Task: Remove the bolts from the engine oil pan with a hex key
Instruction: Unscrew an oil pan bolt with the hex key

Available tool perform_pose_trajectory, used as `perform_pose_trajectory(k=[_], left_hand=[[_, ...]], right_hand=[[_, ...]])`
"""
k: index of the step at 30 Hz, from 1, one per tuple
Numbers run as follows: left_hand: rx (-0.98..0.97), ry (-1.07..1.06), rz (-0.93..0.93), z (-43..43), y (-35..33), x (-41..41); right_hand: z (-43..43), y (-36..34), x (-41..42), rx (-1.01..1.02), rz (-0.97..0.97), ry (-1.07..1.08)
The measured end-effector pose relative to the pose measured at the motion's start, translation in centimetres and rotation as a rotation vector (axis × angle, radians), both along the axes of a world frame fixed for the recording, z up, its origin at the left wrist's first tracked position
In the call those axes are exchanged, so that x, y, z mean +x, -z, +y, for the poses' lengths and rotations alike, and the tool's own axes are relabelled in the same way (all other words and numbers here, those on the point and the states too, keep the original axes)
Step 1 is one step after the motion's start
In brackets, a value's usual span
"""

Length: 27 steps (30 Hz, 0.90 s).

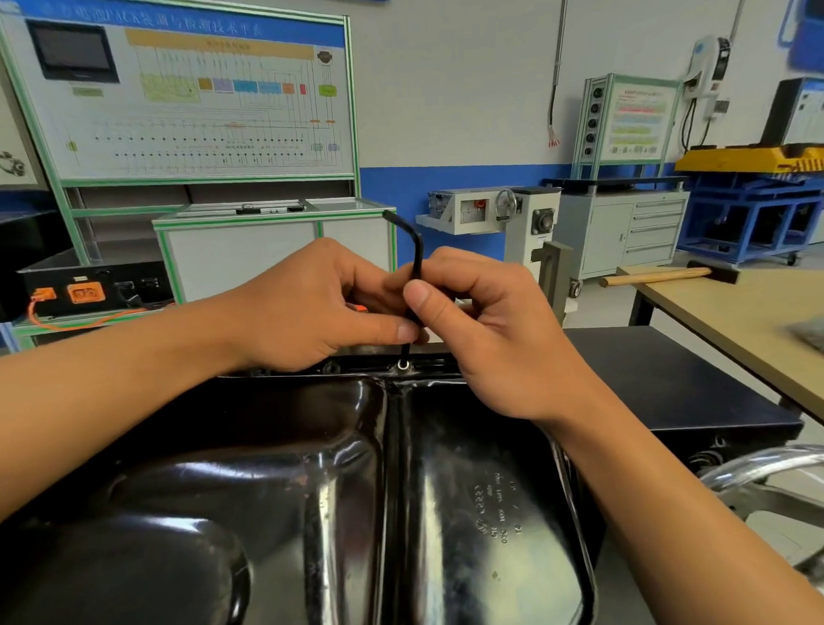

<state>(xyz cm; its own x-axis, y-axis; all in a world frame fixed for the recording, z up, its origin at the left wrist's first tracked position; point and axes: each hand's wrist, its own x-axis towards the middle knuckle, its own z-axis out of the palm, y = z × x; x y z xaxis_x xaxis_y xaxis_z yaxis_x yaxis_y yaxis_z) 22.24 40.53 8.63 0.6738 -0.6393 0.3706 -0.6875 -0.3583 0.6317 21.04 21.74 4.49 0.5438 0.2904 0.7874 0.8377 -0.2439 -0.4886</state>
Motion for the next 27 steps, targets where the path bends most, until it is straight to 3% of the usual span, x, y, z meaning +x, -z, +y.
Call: perform_pose_trajectory(k=[9,19,27], left_hand=[[-0.061,-0.114,-0.045,-0.9,0.2,0.1],[-0.003,-0.02,-0.003,0.0,0.0,0.1],[-0.051,-0.117,-0.06,-1.0,0.3,-0.3]], right_hand=[[0.5,0.3,0.1,0.282,0.05,0.005],[0.5,0.0,-0.1,0.015,-0.04,0.044],[0.6,0.3,-0.2,0.251,0.009,0.025]])
